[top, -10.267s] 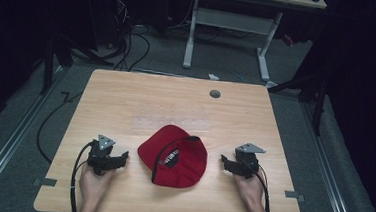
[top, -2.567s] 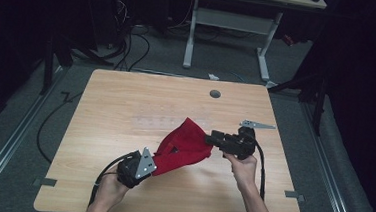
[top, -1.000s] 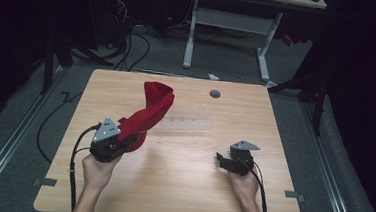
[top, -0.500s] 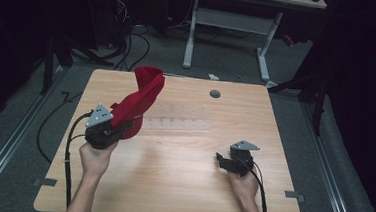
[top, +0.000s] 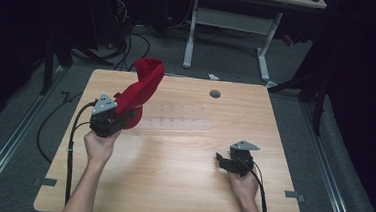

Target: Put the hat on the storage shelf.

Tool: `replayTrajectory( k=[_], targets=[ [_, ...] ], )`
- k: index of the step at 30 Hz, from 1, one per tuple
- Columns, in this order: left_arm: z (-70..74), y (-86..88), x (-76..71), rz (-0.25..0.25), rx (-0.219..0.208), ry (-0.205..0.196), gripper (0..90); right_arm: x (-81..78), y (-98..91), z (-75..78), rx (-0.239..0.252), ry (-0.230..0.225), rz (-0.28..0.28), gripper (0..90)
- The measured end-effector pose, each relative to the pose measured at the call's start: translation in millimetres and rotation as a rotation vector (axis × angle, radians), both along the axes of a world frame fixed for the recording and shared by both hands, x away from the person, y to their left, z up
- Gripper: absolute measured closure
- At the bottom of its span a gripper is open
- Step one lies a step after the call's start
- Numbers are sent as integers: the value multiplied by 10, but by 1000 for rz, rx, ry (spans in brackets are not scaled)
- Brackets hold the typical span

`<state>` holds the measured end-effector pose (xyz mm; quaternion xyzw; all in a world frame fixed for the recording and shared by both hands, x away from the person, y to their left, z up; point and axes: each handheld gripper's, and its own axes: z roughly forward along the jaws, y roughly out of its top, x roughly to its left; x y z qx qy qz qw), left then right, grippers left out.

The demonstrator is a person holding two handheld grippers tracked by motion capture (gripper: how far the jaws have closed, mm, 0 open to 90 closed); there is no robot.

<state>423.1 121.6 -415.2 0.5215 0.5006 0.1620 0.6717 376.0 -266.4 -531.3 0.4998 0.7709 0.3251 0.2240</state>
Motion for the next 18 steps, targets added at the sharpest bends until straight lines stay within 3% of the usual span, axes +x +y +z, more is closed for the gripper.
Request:
replayTrajectory(
  k=[7, 18],
  targets=[
    [-78, -35, 173, 32, -6, 14, 855, -2, 3, 0, 0, 1, -1, 359],
    [-176, -96, 315, 76, 11, 33, 855, -3, 4, -1, -2, -2, 0, 357]
  ],
)
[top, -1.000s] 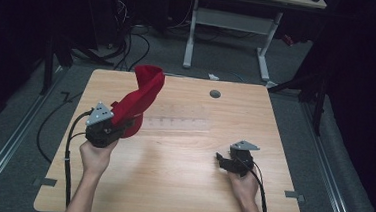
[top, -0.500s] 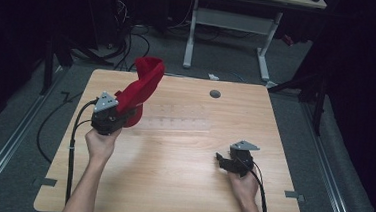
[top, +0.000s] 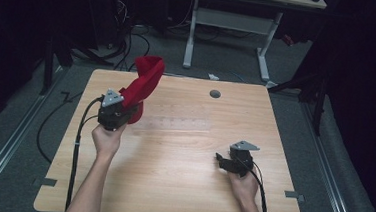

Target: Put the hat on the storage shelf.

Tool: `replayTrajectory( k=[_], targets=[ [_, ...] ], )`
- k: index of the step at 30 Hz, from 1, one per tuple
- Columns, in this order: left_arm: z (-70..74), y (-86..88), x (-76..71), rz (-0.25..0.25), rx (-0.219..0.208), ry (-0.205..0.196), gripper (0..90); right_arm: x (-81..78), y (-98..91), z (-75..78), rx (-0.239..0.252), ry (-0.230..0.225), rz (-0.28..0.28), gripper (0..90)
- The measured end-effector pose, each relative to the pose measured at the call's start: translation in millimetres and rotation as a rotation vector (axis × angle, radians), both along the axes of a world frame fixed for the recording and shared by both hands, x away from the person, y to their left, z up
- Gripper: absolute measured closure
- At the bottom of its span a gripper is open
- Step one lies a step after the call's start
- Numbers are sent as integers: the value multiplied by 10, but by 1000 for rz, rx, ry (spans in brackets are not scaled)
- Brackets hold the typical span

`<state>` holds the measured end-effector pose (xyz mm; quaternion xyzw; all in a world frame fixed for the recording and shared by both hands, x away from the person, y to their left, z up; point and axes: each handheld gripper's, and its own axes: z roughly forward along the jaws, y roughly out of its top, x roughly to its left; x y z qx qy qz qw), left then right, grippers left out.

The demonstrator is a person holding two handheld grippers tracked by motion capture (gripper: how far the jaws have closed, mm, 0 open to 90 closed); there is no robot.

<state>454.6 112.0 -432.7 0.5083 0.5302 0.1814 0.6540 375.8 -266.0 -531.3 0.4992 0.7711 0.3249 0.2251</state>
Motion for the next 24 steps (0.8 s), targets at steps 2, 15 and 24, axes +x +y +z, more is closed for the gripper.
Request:
replayTrajectory(
  k=[2, 15, 24],
  targets=[
    [-19, -7, 20, 12, 6, 2, 854, -1, 1, 0, 1, 1, 0, 357],
    [-140, -49, 92, 46, 28, 15, 854, -3, 3, 1, 2, 2, -1, 357],
    [-181, -67, 112, 60, 22, 4, 853, -5, 5, 1, 2, 3, 0, 356]
  ],
)
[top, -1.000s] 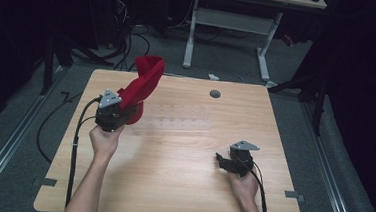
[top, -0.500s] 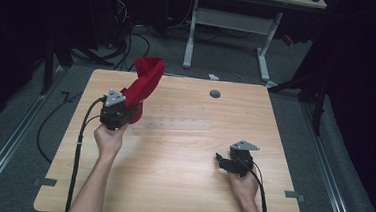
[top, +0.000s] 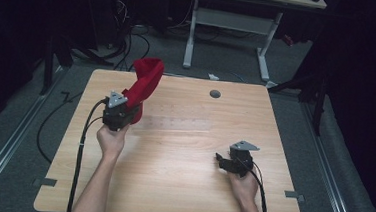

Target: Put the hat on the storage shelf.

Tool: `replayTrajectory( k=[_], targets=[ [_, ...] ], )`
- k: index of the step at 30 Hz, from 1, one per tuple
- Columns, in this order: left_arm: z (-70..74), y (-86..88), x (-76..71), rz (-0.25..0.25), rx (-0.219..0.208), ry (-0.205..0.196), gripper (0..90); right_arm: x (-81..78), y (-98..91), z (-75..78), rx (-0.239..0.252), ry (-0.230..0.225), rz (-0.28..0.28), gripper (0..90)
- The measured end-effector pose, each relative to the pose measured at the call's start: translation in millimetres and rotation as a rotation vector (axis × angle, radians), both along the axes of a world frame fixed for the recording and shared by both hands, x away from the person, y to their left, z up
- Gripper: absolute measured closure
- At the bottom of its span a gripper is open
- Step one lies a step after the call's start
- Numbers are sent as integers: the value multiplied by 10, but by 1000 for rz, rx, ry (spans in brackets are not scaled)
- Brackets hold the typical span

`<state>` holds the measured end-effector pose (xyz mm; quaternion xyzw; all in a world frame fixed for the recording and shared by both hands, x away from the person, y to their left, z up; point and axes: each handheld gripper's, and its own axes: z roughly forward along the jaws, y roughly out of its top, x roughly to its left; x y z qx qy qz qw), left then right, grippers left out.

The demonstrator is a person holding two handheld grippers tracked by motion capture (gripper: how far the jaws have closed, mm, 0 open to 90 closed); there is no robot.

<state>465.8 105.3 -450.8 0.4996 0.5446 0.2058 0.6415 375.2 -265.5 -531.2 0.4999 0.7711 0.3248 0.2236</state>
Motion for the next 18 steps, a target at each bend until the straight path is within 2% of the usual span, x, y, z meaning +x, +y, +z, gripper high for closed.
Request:
replayTrajectory(
  k=[8, 18],
  targets=[
    [-80, -5, 1, 23, -22, -3, 853, 0, 1, 0, 0, 0, 0, 356],
    [-153, -20, -27, 30, -17, -11, 849, -1, 1, 0, 0, -1, 0, 356]
  ],
)
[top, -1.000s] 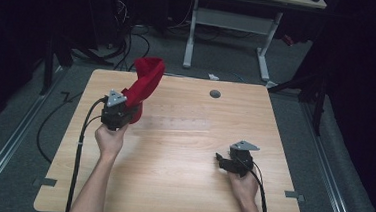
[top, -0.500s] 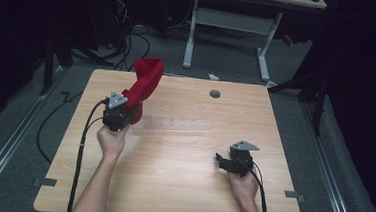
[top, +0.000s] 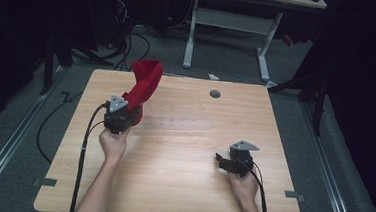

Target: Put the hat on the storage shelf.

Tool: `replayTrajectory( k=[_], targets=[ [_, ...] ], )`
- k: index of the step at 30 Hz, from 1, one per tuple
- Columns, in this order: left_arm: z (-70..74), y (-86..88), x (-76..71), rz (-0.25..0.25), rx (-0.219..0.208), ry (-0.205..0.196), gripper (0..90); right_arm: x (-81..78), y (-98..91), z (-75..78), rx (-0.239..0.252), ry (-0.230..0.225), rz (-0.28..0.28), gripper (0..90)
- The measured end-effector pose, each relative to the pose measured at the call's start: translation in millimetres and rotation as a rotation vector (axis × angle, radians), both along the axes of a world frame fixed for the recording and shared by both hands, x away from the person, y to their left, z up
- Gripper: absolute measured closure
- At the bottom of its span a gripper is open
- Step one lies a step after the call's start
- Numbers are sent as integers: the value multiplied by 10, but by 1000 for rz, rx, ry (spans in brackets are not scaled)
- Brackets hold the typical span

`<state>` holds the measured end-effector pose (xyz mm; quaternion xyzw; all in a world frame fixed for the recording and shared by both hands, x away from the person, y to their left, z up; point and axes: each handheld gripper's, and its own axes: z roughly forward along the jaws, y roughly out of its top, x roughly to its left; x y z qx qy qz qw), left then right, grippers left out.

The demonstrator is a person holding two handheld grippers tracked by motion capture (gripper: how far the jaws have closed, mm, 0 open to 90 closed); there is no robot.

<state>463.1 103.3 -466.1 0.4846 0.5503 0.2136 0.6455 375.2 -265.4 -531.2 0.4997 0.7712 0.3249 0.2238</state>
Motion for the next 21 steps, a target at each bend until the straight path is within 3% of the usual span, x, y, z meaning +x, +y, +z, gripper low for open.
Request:
replayTrajectory(
  k=[2, 14, 21],
  targets=[
    [-17, 12, -8, 3, -14, 3, 848, 0, -1, 0, -1, 0, 0, 355],
    [-122, 25, -61, -7, -4, 43, 838, 0, 0, 0, -1, 0, 2, 354],
    [-107, 61, -95, -12, -5, 51, 754, 0, 0, 0, 0, 0, 2, 354]
  ],
)
